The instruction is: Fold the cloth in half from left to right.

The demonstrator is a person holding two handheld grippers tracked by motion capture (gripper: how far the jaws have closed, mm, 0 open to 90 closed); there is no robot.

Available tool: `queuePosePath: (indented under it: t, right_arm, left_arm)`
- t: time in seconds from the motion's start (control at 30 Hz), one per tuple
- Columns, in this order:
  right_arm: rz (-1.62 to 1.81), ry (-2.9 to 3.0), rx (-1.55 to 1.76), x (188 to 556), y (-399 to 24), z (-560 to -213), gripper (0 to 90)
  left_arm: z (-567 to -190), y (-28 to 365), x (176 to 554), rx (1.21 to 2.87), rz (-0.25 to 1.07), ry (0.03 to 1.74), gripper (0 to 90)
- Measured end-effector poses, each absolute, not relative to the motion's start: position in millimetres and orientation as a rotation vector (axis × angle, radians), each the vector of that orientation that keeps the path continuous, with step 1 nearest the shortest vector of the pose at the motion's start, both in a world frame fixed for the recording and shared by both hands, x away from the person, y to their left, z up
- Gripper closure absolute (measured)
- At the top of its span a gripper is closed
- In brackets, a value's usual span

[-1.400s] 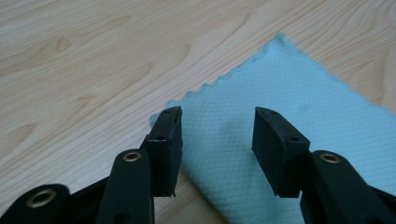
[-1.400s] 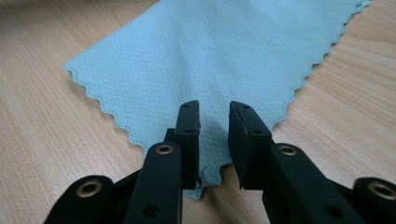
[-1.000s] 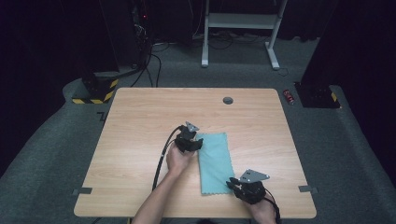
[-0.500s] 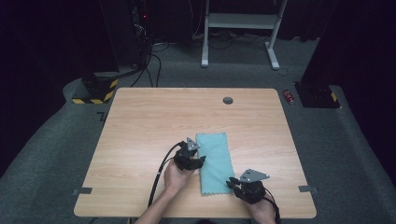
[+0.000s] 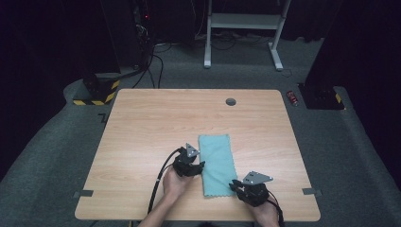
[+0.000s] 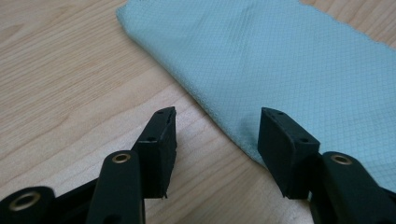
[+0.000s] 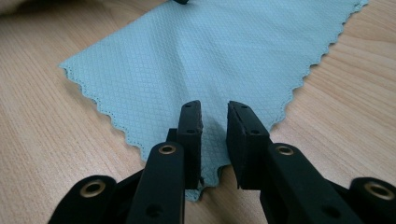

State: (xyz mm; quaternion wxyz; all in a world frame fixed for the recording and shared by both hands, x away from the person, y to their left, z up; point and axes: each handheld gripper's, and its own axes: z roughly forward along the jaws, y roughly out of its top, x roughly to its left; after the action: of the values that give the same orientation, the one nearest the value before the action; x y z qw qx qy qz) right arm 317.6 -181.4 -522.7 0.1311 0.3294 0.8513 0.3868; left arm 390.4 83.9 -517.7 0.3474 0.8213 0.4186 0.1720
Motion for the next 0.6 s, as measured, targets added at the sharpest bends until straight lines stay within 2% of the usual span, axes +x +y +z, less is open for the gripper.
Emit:
queuePosePath:
  t: [0.6]
  right_arm:
    - [1.122, 2.474, 0.95, 317.9, -181.4, -522.7, 75.4]
  left_arm:
    - [-513.3, 85.6, 367.9, 2.096, 0.402, 1.086, 44.2]
